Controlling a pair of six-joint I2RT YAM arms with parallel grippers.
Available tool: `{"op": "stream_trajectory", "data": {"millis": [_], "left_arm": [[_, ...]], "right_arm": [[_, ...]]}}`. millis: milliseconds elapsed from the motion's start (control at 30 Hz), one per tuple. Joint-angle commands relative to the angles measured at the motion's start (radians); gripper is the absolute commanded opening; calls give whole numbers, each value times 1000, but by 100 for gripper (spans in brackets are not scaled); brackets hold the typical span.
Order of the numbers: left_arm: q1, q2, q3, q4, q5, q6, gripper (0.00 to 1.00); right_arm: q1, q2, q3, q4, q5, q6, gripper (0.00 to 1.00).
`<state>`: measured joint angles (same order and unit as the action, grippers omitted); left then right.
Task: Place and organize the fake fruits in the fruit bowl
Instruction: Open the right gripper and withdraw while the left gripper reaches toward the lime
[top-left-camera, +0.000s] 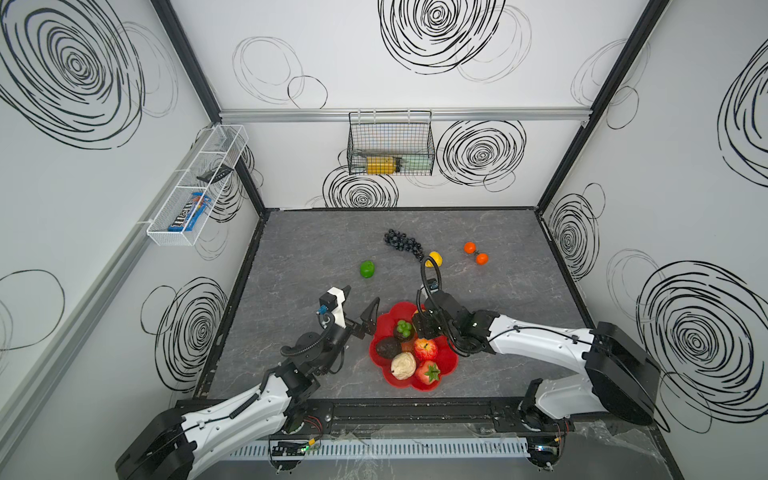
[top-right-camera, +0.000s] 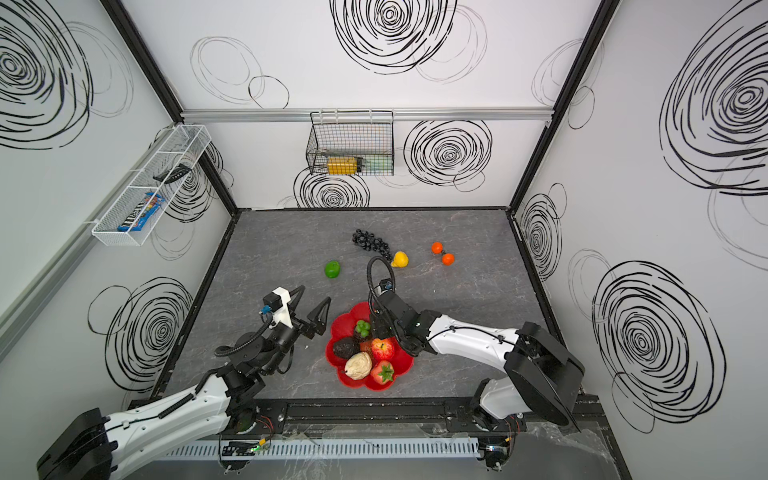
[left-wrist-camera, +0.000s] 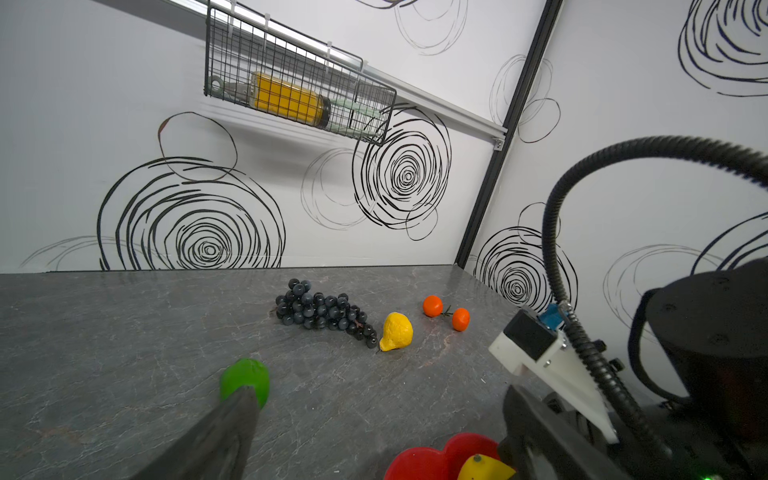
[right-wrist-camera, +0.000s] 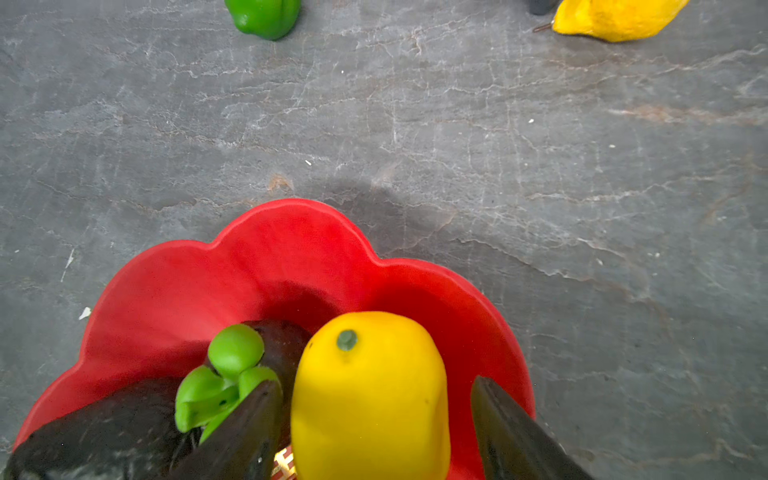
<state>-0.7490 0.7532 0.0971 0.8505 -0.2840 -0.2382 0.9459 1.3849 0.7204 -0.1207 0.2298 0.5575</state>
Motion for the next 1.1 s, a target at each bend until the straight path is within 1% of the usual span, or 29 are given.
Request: {"op": "stream_trajectory", "data": {"millis": [0,67,167,233,267,367,567,700,800,933,1067], "left_arm": [[59,26,76,-74,52,-53,96],[116,61,131,-151,98,-91,96],[208,143,238,-318,129,-174,96],[243,213,307,-400,149,-186,96],[253,258,344,-434,157,-185,96],[260,396,475,-581,125,-185,96],[272,648,717,-795,101,-185,96],[296,768,825,-878,95,-175,96],[320,844,885,-919,114,-157,96],[351,917,933,-949,135,-145,96],[373,983,981,-994,153,-125,96]], "right_arm": [[7,-64,53,-54,18,-8,80],[2,-105,62,-74,17,-17,82],[-17,-183,61,-92,1,-36,83],[-29,-244,44,-92,2,-50,84],[-38,-284,28,-86,7,-56,84],[-64,-417,-45,-43,25,-77,87],[-153,-692,-207,0,15,-84,92],[-199,-817,-310,-5,16,-82,93],[-223,-872,-387,6,-7,-77,94],[-237,-926,-477,52,-53,-76,98],[-240,-962,-534,114,-74,-92,98]]}}
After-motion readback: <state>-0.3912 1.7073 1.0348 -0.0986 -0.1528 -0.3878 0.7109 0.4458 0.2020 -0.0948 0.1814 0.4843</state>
